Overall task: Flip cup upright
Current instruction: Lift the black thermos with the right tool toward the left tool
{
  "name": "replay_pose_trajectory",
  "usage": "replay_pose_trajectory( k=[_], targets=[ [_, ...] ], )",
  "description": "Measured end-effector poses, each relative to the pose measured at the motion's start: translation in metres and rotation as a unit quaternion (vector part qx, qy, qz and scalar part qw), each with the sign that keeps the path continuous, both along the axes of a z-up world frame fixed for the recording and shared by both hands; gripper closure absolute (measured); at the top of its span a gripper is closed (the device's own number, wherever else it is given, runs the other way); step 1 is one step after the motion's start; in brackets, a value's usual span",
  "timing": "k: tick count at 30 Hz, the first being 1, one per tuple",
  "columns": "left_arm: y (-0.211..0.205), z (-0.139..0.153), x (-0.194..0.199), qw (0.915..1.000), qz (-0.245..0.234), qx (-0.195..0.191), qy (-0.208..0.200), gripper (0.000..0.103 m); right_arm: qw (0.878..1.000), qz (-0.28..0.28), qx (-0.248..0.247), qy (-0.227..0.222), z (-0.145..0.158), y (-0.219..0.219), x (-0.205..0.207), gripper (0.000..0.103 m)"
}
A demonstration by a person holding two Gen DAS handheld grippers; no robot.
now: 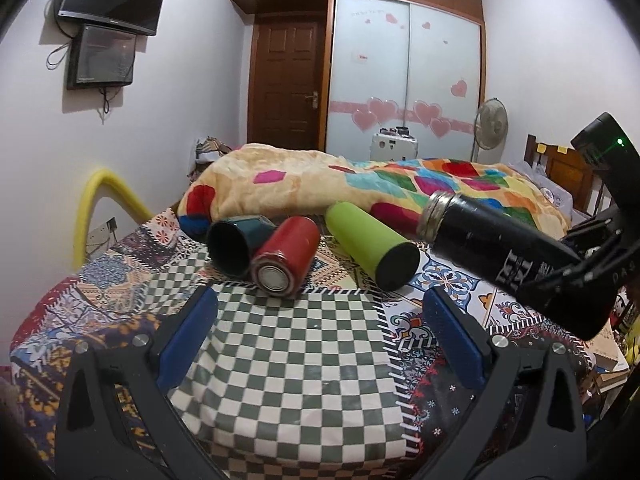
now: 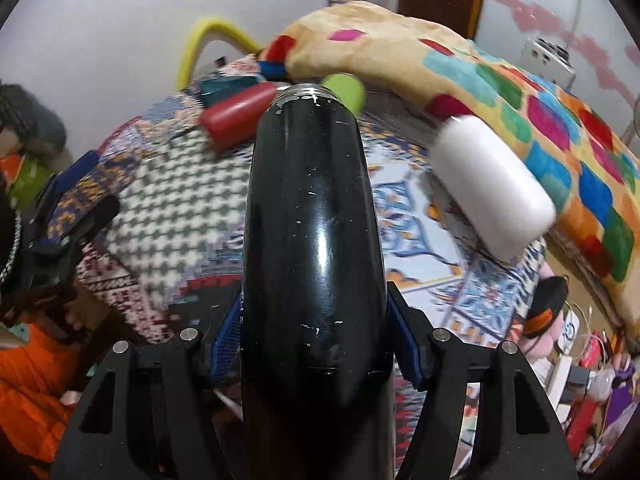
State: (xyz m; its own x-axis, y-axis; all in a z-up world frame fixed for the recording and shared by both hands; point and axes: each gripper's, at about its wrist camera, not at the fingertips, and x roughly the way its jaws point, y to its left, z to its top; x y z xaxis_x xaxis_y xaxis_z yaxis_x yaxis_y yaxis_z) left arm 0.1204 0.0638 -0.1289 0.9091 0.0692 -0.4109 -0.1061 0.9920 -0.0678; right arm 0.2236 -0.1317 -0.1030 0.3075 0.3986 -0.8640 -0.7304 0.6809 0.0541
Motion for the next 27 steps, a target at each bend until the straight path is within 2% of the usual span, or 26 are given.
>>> replay_pose_trajectory(
  k=[8,14,19,27],
  targets=[
    [0.013,-0.003,-0.011,0.9999,0.014,-0.005,0.000,0.000,0.998,0.048,-0.025,0.025,-0.032,0.038,-0.001,0.041],
    [0.020,-0.013,-0.008,0.9997,0.023,-0.003,0.011,0.000,0.996,0.058,-0.050,0.051,-0.056,0.059,0.008,0.041],
    [0.025,-0.021,-0.004,0.9994,0.025,-0.013,0.021,0.000,0.995,0.058,-0.053,0.055,-0.057,0.065,0.011,0.041],
    [0.020,-0.022,-0.004,0.9994,0.024,-0.009,0.025,0.000,0.995,0.058,-0.055,0.055,-0.061,0.070,0.007,0.040]
  ],
)
